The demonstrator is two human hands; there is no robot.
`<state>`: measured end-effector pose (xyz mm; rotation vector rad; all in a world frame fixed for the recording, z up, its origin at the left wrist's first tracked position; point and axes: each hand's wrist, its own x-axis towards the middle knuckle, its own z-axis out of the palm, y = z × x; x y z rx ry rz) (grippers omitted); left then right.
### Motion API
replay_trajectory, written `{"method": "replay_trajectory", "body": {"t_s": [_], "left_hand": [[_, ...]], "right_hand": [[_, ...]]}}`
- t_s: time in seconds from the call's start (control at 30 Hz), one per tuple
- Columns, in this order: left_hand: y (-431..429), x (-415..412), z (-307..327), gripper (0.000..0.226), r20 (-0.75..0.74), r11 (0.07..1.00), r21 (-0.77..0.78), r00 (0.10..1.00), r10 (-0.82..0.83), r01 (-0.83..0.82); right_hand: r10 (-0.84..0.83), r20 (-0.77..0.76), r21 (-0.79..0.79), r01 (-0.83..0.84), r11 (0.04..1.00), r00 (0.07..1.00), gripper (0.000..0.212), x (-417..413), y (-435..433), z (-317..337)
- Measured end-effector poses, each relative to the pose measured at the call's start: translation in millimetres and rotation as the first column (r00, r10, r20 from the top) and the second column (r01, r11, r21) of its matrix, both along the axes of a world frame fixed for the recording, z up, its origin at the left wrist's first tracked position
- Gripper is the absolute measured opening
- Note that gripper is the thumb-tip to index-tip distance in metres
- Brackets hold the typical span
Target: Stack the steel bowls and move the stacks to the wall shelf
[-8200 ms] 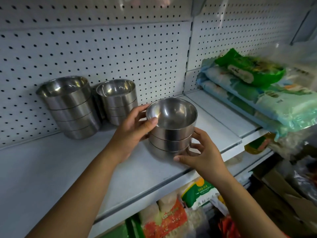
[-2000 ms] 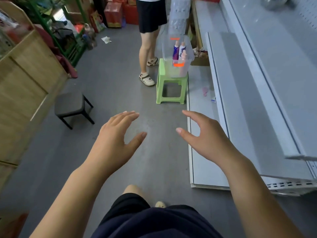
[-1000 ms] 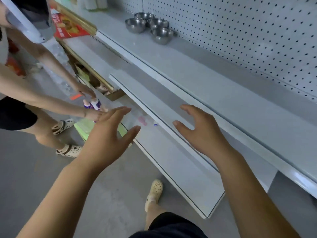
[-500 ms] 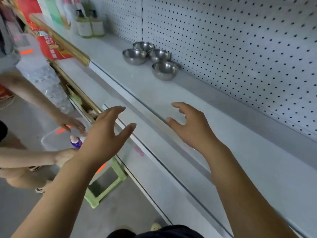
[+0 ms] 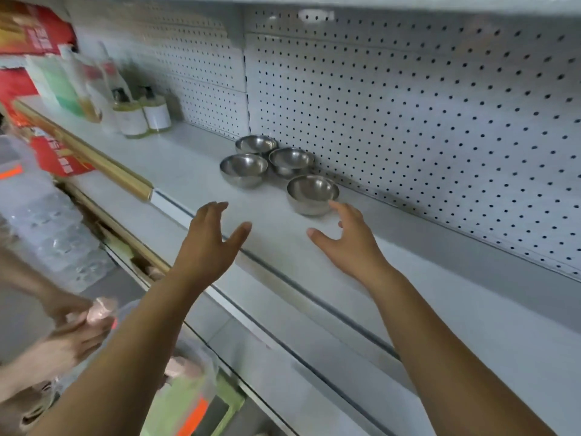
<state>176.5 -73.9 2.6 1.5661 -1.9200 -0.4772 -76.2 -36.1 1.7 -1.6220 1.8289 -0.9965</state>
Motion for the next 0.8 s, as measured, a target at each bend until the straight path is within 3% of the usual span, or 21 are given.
{"method": "replay_trajectory", "body": {"t_s": [0.3, 0.43, 0.63, 0.8], "left_hand": [[-138.9, 6.4, -22.4, 0.092, 0.091, 0.995, 0.087, 0.994, -0.061, 0.053], [-174.0, 0.2, -26.2, 0.098, 0.009, 0.994, 0.063, 0.996, -0.090, 0.090], [-213.4, -2.2, -44.1, 0.084, -0.192, 0.998, 0.036, 0.980, -0.043, 0.051], [-197.5, -9.1, -44.3, 0.072, -0.224, 1.000, 0.020, 0.974, 0.018, -0.014]], "right_hand": [[-0.221, 0.071, 0.037, 0.218, 0.975, 0.973, 0.088, 21.1, -55.4, -24.9], [-0.259, 0.108, 0.042, 0.256, 0.966, 0.960, 0.091, 21.1, -65.0, -34.3], [-0.291, 0.087, -0.128, 0.300, 0.945, 0.953, 0.060, 15.7, -79.7, -50.9], [-0.329, 0.137, -0.213, 0.352, 0.912, 0.935, 0.037, 9.3, -86.1, -64.5]]}}
